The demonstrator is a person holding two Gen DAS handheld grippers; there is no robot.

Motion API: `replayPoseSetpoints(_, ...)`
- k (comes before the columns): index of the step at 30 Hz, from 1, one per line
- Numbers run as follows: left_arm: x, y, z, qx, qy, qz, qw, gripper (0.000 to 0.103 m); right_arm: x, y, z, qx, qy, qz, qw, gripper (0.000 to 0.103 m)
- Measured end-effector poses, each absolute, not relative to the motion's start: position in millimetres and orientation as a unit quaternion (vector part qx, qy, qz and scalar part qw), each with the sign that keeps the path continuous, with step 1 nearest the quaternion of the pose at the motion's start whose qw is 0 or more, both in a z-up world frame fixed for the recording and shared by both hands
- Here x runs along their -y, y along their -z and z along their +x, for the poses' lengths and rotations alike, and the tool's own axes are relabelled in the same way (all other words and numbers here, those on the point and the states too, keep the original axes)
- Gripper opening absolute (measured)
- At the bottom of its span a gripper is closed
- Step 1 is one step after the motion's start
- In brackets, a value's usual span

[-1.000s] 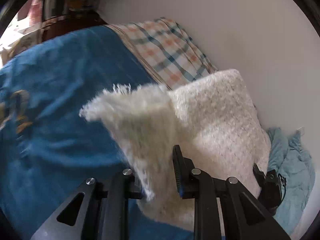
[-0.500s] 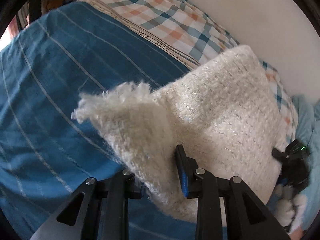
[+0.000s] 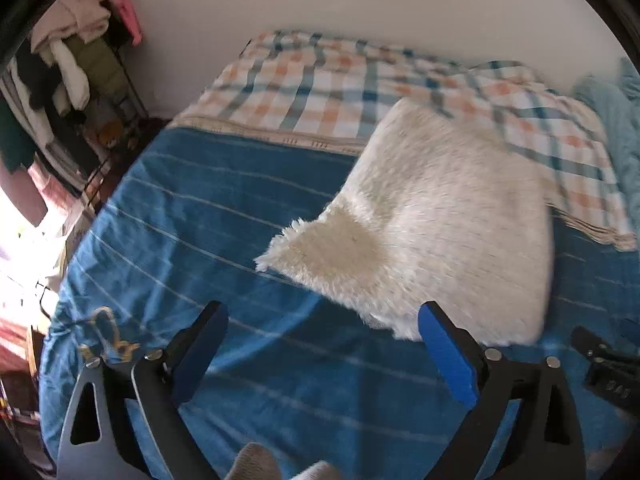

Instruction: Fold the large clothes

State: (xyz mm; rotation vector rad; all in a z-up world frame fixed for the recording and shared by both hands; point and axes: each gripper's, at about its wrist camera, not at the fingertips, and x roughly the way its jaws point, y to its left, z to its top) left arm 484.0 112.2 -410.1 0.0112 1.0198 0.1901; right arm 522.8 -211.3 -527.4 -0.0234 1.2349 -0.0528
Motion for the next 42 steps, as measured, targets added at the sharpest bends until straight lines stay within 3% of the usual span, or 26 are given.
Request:
replayPoseSetpoints(3, -112, 379, 469, -0.473, -0.081, 0.023, 0.877, 0.101, 160, 469, 532, -0.558, 0.07, 0.001, 0.827, 0.095)
replayPoseSetpoints(7, -107, 327, 428, -0.464, -0.057, 0.029, 0.883, 0.101, 123, 370, 462, -0.533, 0.1, 0.012, 0.84, 0.096)
replayPoseSetpoints(24, -99, 112, 244, -0.389, 0.002, 0.028, 0.921, 0.101, 122, 61, 194, -0.422, 0.122, 0.02, 0.898, 0.097)
replayPoseSetpoints(33, -103, 53, 174, -0.355, -0.006, 0.014, 0.935, 0.101, 129, -31, 103, -0.368, 0.095, 0.026, 0.924, 0.097)
replayPoseSetpoints(42, -103, 32, 128, -0.351, -0.013, 0.013, 0.936, 0.101, 130, -63, 48, -0.352, 0.084, 0.025, 0.932, 0.097)
